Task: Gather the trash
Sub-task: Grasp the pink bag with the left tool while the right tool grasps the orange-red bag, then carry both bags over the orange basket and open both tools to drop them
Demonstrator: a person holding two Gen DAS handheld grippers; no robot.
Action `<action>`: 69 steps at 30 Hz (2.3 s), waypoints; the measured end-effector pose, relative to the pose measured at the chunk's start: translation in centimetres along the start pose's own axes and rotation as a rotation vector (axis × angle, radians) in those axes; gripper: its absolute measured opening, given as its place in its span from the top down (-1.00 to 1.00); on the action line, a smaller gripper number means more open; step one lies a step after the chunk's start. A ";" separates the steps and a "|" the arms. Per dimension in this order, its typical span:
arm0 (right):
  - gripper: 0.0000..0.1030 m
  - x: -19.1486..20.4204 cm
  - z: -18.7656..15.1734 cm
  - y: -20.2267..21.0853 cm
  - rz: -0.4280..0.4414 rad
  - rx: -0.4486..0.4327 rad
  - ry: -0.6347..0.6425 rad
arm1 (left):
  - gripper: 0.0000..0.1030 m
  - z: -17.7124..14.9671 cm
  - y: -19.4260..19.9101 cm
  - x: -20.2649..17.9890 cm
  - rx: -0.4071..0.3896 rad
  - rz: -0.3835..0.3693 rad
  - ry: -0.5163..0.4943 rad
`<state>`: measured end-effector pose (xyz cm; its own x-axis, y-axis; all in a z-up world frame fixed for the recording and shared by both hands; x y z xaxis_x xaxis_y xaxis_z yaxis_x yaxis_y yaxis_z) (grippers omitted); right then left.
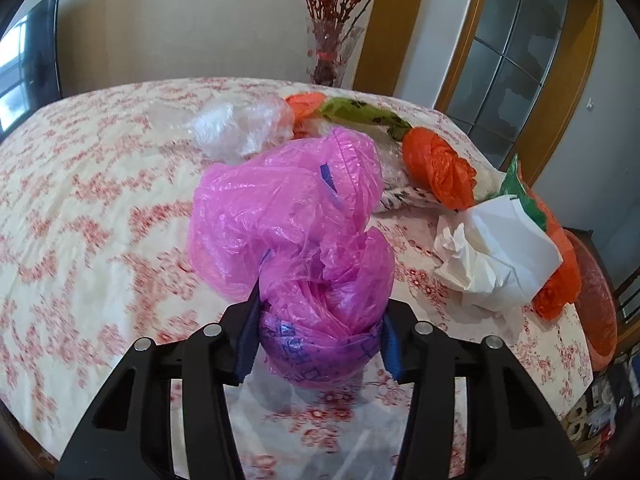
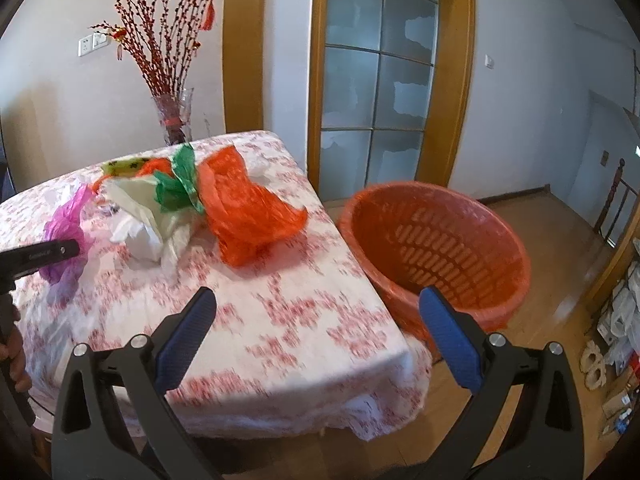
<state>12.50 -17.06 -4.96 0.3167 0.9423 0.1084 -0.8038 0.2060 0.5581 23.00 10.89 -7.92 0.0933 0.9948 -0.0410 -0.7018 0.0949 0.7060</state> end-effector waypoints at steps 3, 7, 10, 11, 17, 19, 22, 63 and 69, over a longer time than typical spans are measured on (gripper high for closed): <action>-0.92 1.2 1.4 -1.0 0.037 -0.004 0.003 | 0.05 0.4 0.7 0.5 -0.016 0.009 -0.007; -0.92 2.9 3.2 -3.3 0.084 0.013 0.007 | 0.04 1.4 1.3 1.3 -0.031 0.017 -0.003; -0.92 3.8 4.4 -5.1 0.118 0.029 0.008 | 0.04 2.0 1.6 1.5 -0.041 0.013 -0.001; -0.92 4.2 4.6 -5.9 0.130 0.042 0.009 | 0.04 2.0 1.7 1.6 -0.045 0.012 -0.002; -0.78 5.9 4.3 -10.4 0.147 0.148 0.034 | 0.04 2.5 1.9 1.2 -0.057 -0.006 -0.021; -0.60 6.2 3.9 -11.6 0.133 0.183 0.045 | 0.03 2.6 1.9 1.0 -0.060 -0.006 -0.028; -0.24 6.1 3.4 -12.9 0.129 0.221 0.049 | 0.03 2.7 1.9 0.7 -0.062 -0.011 -0.039; 0.47 -12.6 7.1 -5.3 -0.054 -0.013 -0.176 | 0.03 5.9 3.1 -23.7 -0.151 -0.341 -0.336; 0.47 -15.9 7.4 -5.8 -0.095 -0.020 -0.216 | 0.03 6.0 2.0 -27.9 -0.135 -0.403 -0.387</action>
<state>15.85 -35.15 -3.81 0.4899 0.8406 0.2309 -0.7747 0.2984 0.5576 23.21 -16.92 -1.13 0.6063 0.7952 -0.0081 -0.6389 0.4931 0.5905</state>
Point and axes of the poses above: each gripper's, at about its wrist camera, not at the fingertips, and y roughly against the way its jaws point, x to its left, z to its top, the point moved 6 cm from there along -y, roughly the way its jaws point, and after that the axes turned 10 degrees about -y, right-handed, at the moved point
